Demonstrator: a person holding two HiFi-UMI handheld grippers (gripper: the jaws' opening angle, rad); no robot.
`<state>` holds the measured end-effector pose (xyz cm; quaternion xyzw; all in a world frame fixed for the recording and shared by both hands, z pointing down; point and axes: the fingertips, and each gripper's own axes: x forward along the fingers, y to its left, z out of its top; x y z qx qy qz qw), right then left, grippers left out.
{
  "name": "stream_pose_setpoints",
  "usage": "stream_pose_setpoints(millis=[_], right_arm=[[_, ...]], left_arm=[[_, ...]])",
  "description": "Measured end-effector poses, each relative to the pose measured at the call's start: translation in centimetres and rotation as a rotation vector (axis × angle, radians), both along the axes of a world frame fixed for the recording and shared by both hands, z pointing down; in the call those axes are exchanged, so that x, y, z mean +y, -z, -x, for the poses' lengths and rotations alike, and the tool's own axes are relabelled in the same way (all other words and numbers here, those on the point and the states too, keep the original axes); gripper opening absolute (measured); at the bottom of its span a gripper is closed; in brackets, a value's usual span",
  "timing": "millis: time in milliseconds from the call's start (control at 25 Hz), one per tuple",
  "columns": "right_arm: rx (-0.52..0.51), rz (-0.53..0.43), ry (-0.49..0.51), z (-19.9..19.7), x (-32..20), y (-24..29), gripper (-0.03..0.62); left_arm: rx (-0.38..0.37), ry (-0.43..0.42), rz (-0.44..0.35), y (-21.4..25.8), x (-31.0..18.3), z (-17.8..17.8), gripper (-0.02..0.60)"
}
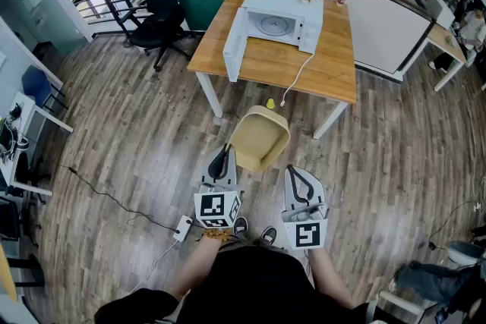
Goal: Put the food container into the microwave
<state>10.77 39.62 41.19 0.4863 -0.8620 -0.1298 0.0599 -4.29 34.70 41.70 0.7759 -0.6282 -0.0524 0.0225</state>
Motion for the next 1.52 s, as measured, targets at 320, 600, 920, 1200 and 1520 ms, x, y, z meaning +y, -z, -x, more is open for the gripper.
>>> stream_pose_setpoints(millis=[320,600,920,1200,1520], right_arm=[[0.042,0.005,0.044,5.0,0.3,0.5,-0.002],[0.057,0.012,0.003,8.3,0.1,0.3,-0.003],[0.012,0.002,-0.051,10.6,-0.6,0.8,-0.003],[-0.001,0.049,-0.062,10.5,-2.7,-1.1,-0.003],[-0.098,0.047,-0.04,9.4,-7.4,-0.7,-0.003]], left_arm=[[0.055,-0.013,-0.025,0.6,-0.4,3.5,0.034],[0.081,-0.069,-0.019,-0.3,-1.1,5.6,0.034],[0.082,-0.134,-0.003,-1.2,-2.0,6.6,0.034],[0.059,-0.144,0.028,-2.3,-3.7,6.9,0.034],[-0.017,-0.14,0.033,-1.9,-6.9,6.2,0.034]])
